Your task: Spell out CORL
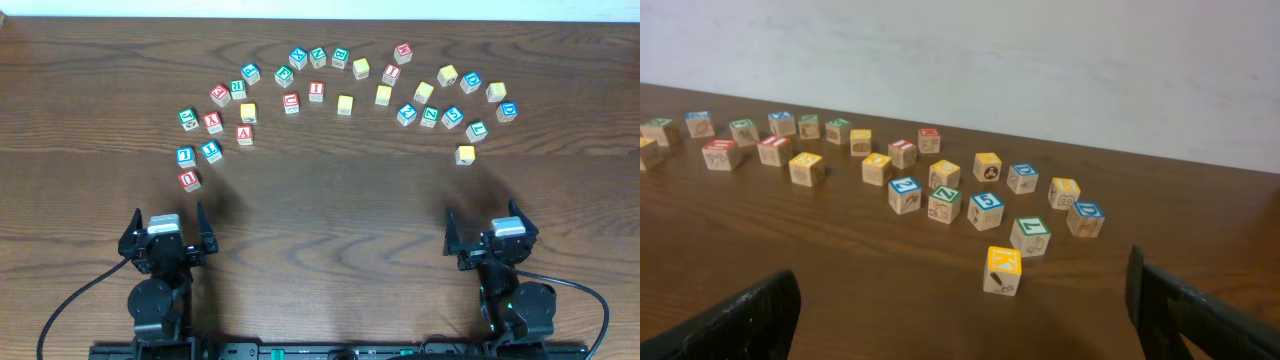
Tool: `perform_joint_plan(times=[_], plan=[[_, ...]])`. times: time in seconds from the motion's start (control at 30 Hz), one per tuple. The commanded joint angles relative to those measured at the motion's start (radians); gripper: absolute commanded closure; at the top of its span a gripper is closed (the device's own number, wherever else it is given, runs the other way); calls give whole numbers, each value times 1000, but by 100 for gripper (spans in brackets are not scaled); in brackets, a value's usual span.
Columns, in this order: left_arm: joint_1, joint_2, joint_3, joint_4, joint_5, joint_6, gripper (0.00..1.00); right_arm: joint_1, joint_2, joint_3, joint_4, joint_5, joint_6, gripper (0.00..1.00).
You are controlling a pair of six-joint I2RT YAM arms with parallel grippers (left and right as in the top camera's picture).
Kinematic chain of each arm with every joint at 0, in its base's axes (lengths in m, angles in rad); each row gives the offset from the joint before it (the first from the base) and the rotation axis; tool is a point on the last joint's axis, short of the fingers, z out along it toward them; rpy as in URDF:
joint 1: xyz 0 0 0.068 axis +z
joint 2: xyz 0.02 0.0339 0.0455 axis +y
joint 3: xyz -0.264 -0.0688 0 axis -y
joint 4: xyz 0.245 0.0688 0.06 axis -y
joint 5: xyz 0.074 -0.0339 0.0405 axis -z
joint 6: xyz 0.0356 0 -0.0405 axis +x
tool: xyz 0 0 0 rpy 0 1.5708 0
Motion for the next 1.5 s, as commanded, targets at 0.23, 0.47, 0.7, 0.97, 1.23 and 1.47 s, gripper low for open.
perform_joint_plan(times=[0.23,0.47,0.7,0.97,1.23,1.47], plan=[[4,4,-24,47,32,-142,2,-8,-7,-3,-2,-5,-14,1],[4,162,97,47,140,-168,2,-8,-7,-3,-2,-5,-14,1],[4,535,359,36,325,-167,2,-8,-7,-3,-2,-5,-14,1],[3,990,723,-136,526,-167,2,-8,-7,-3,-2,-5,-14,1],[-101,1298,1032,-340,577,-85,2,-8,-7,-3,-2,26,-52,1],[-264,1406,1136,-369,565,-58,2,-8,-7,-3,8,123,-196,1]])
